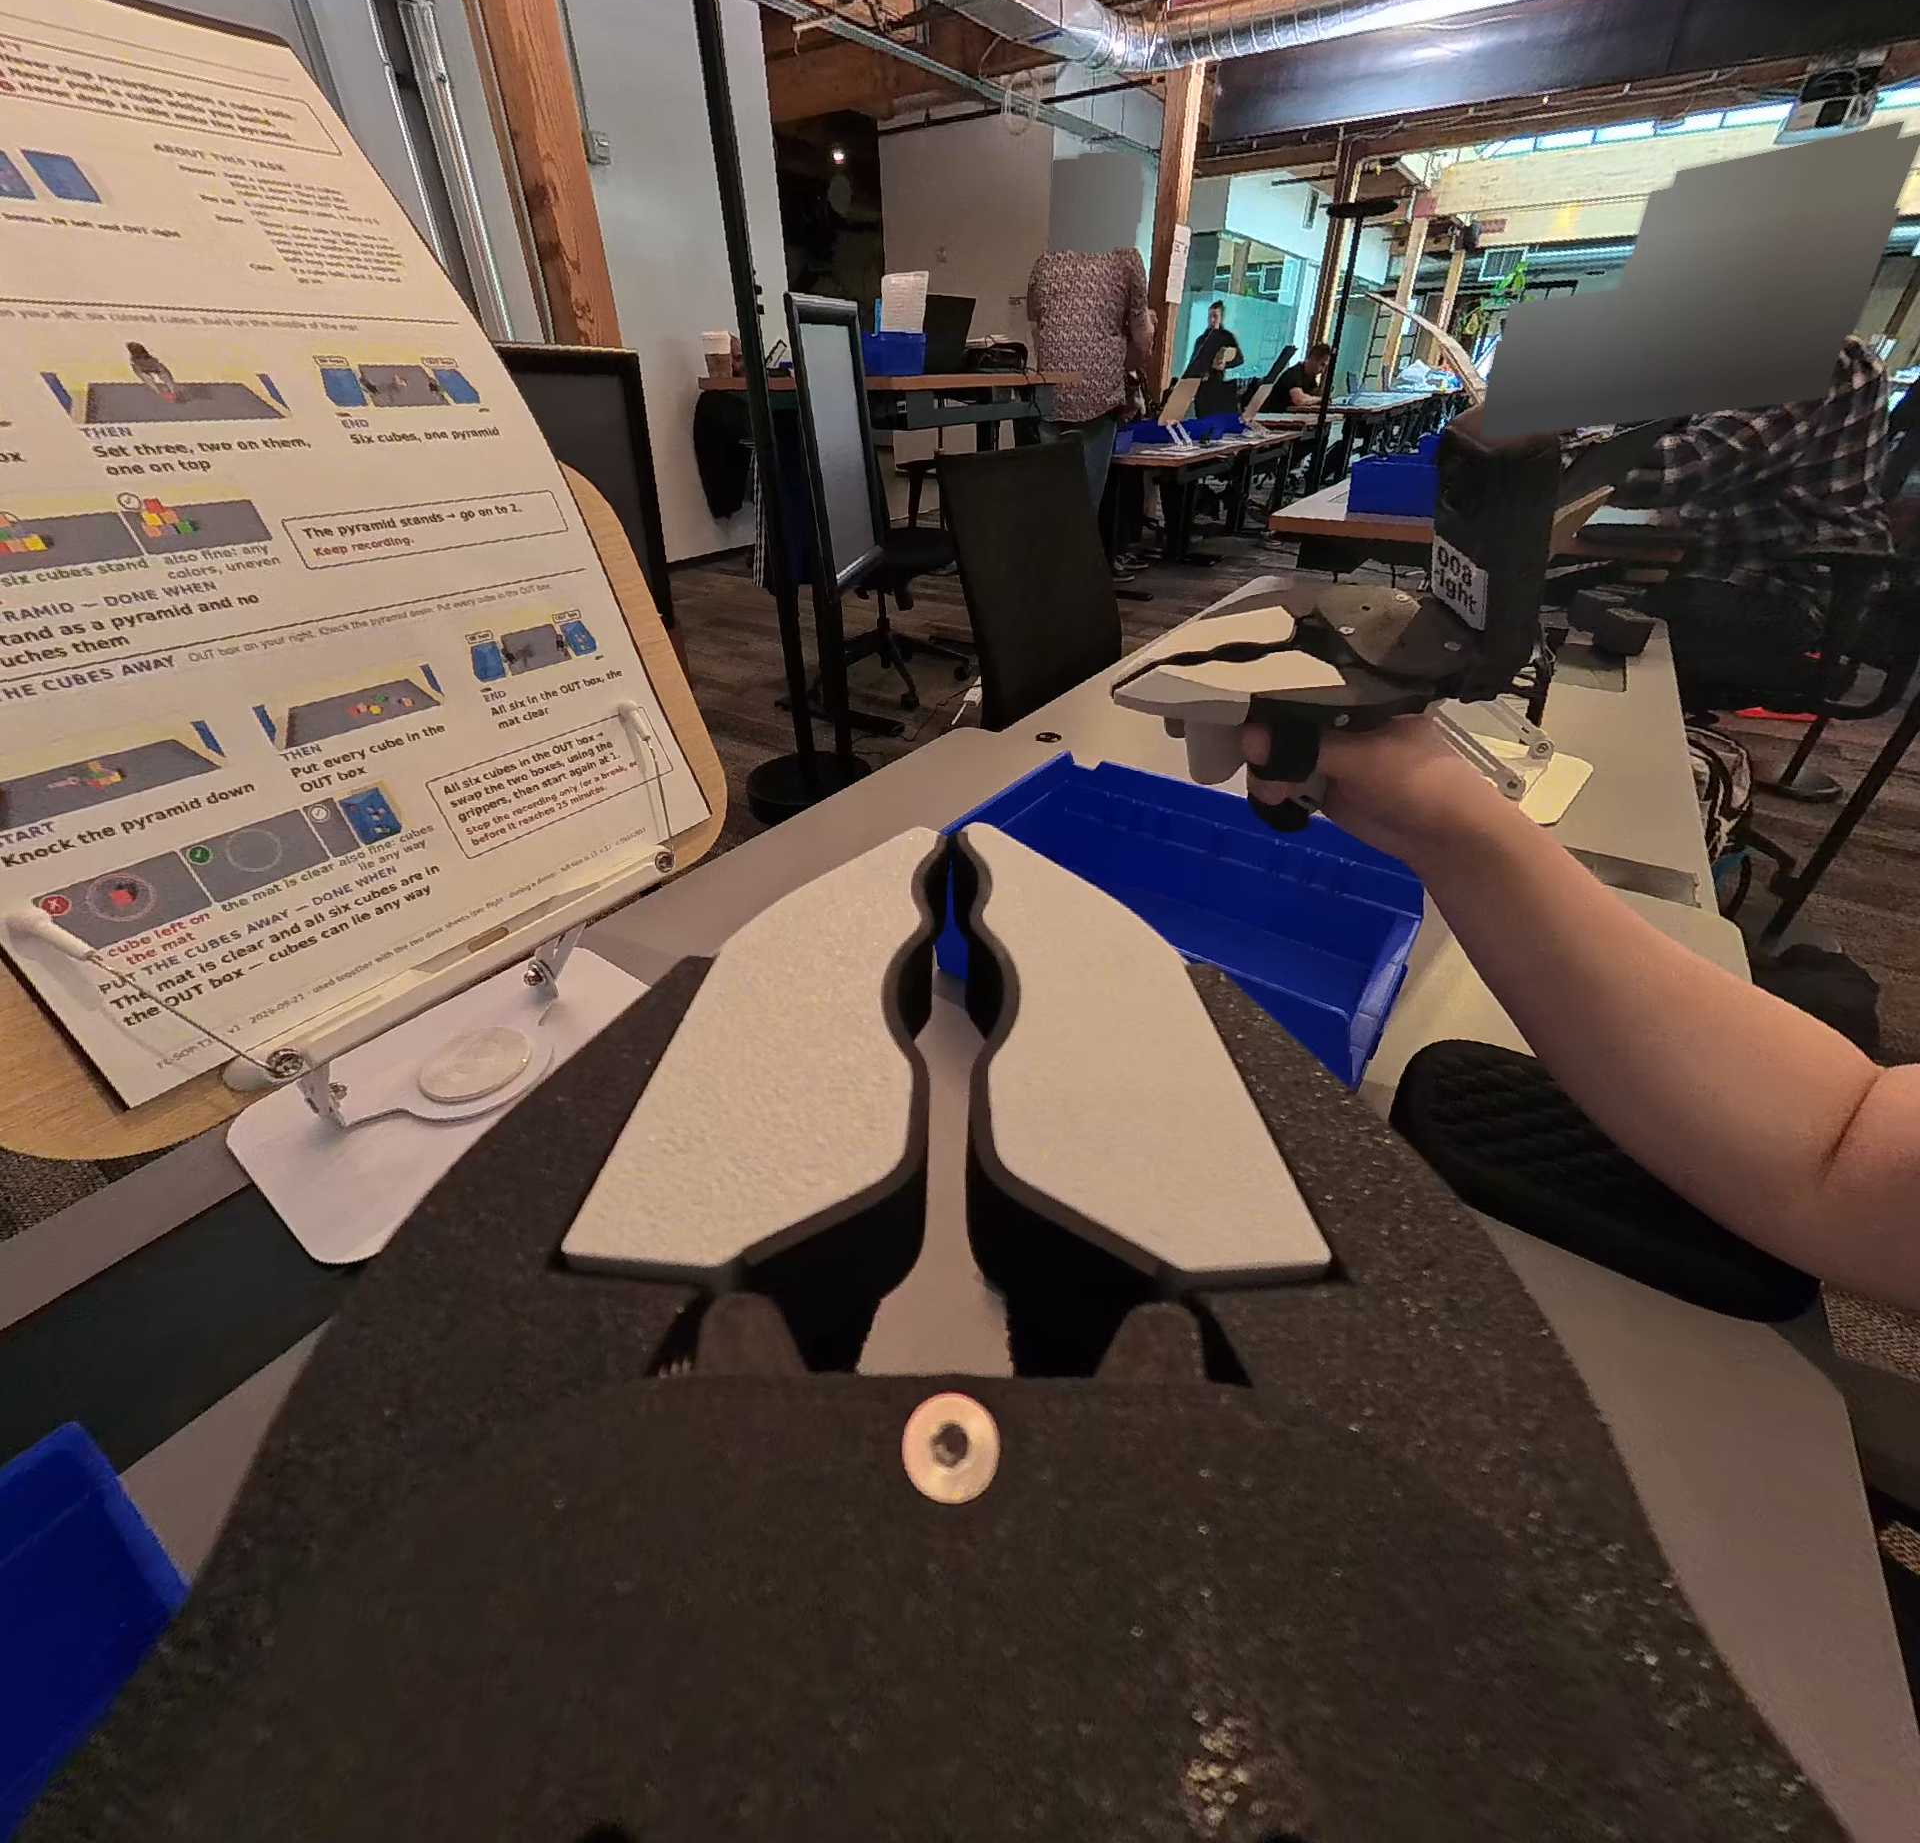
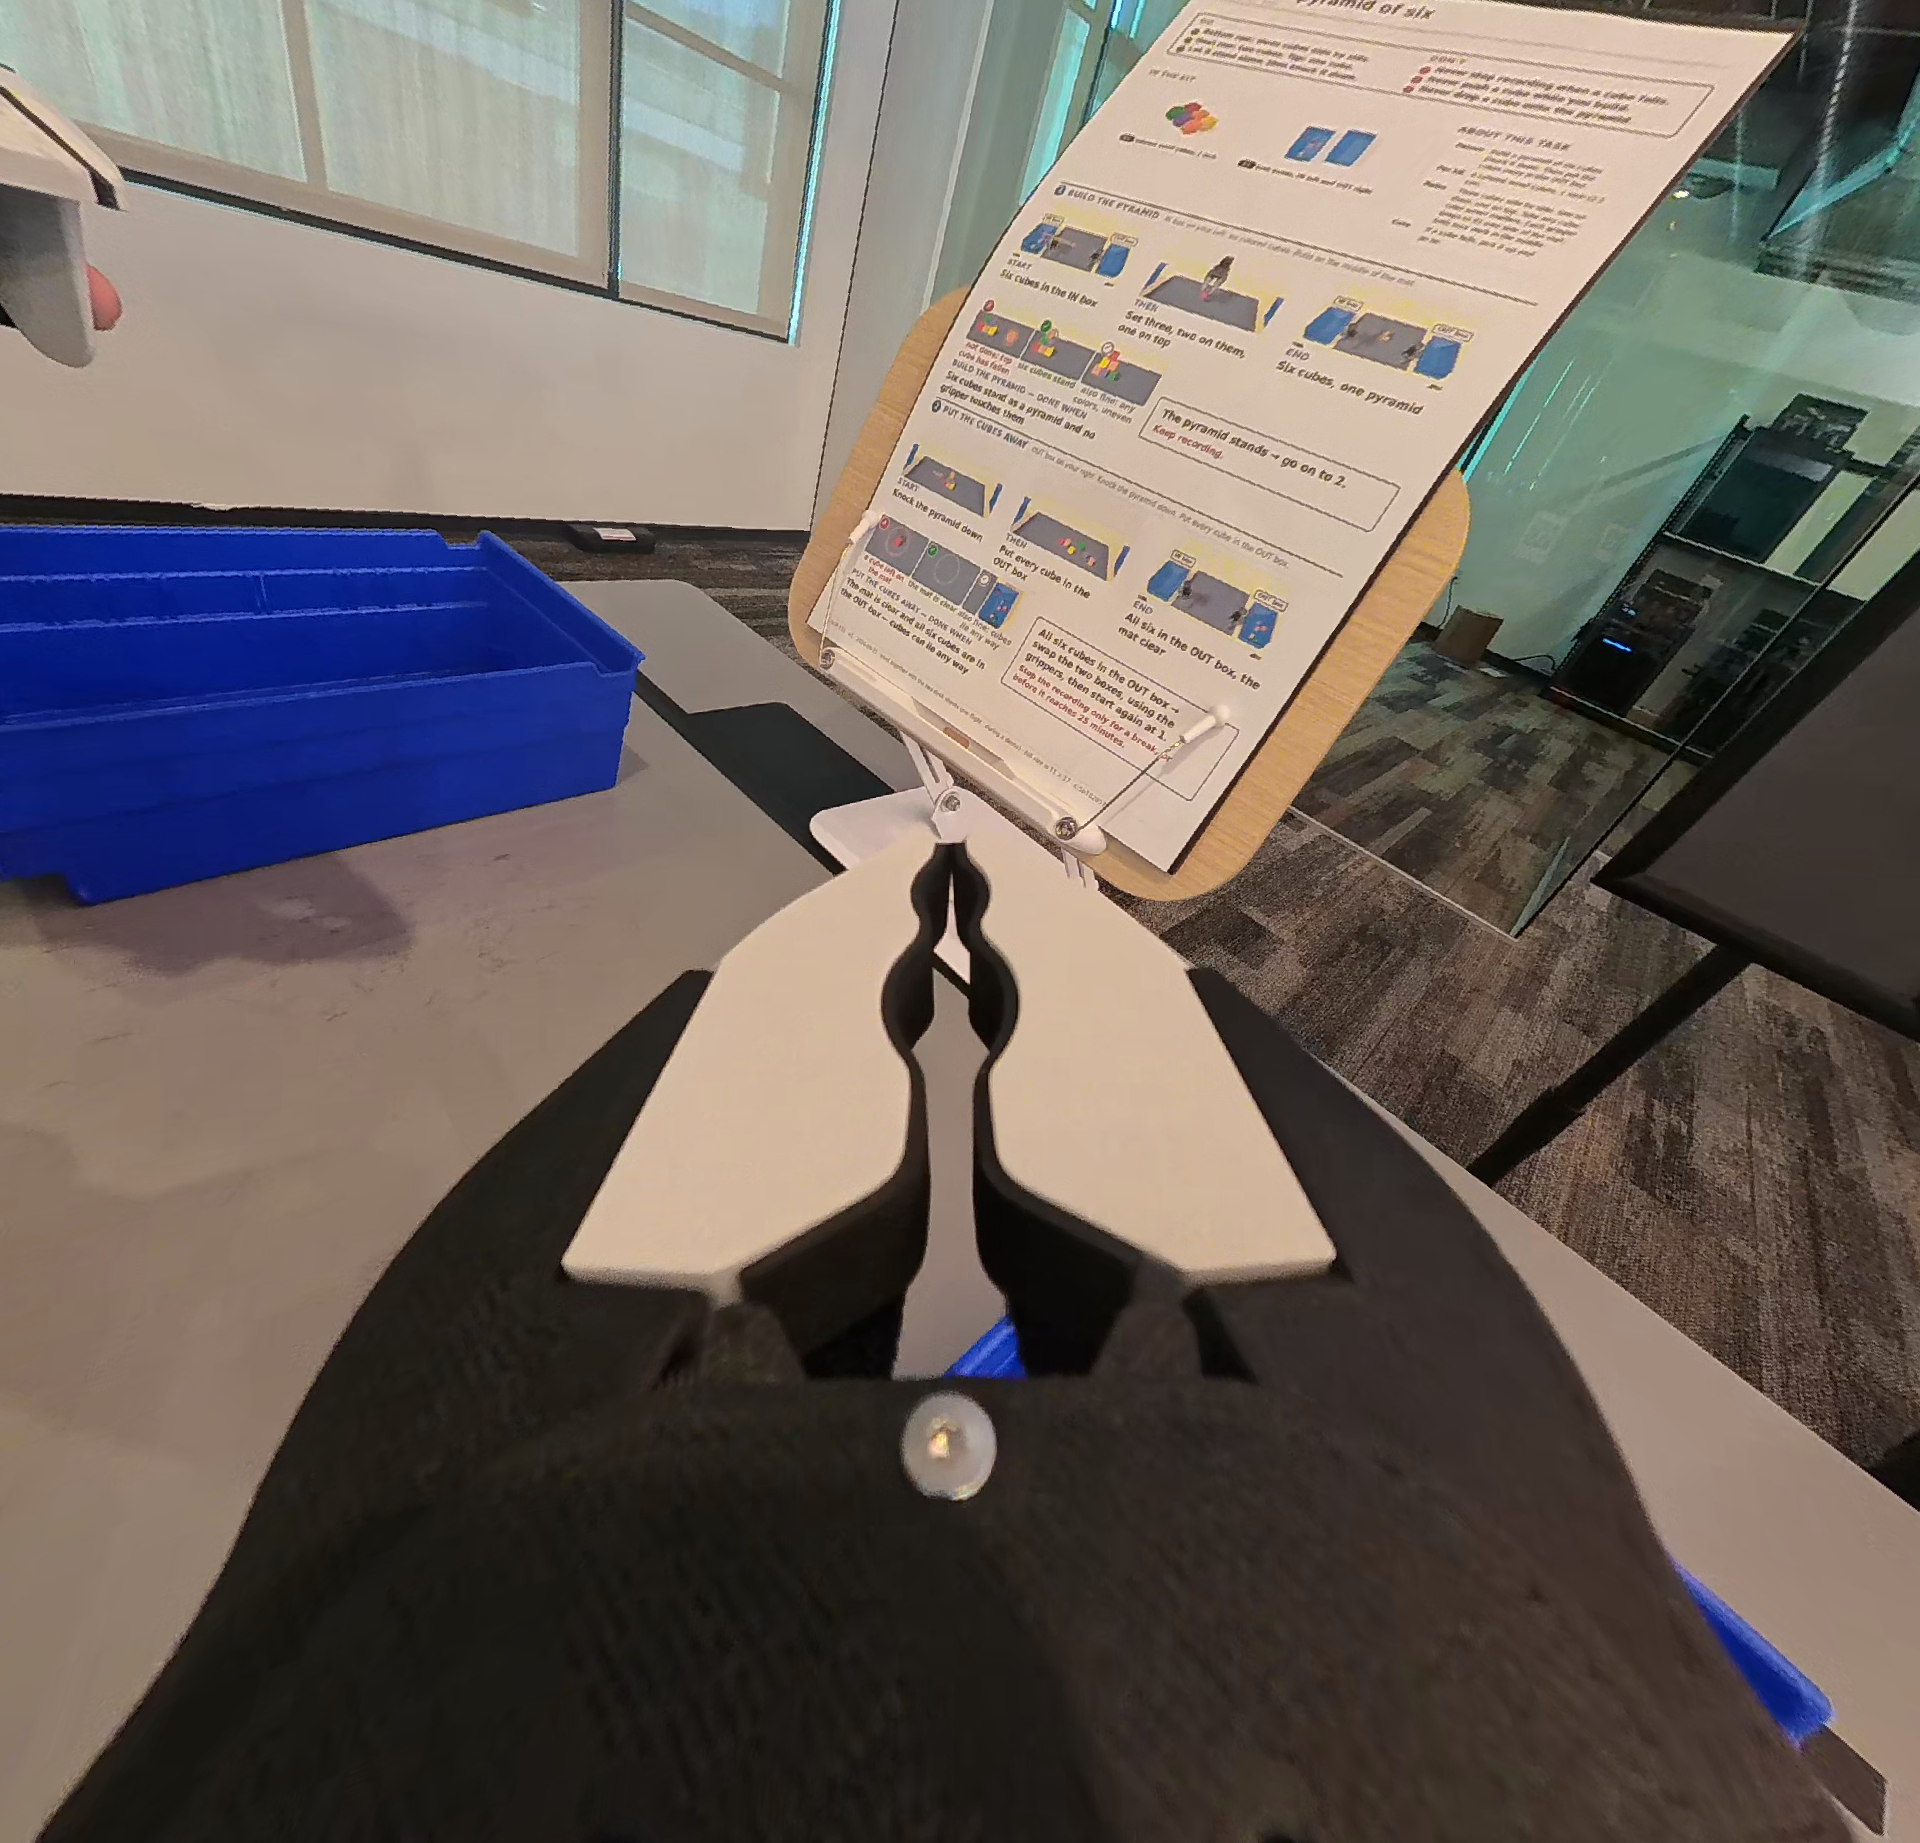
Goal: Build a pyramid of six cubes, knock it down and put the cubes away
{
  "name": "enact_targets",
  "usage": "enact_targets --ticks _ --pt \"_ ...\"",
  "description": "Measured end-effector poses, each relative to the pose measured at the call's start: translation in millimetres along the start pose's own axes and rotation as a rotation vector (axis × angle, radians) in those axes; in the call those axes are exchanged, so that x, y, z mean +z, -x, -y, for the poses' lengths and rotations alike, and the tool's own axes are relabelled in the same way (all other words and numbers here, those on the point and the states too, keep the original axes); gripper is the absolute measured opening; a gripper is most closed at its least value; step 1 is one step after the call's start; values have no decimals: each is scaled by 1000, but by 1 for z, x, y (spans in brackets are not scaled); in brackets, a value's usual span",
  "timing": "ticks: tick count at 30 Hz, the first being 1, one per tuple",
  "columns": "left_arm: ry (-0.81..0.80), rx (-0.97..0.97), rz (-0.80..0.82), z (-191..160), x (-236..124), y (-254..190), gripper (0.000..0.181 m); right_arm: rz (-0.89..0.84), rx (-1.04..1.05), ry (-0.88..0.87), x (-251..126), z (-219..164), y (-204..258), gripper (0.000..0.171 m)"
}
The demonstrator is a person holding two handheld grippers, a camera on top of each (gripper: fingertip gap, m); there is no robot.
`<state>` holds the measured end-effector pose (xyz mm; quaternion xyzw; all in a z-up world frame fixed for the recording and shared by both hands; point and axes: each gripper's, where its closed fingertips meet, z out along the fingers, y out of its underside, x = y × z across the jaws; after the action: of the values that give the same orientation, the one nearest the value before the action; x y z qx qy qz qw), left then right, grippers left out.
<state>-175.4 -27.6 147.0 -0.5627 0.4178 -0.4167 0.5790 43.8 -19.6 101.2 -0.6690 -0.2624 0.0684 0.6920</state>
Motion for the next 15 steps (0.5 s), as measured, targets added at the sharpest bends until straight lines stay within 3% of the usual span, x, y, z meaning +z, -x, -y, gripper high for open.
enact_targets --ticks 15 --pt "34 85 2 -3 1 -5 6 61 -46 68 5 -9 13 1"
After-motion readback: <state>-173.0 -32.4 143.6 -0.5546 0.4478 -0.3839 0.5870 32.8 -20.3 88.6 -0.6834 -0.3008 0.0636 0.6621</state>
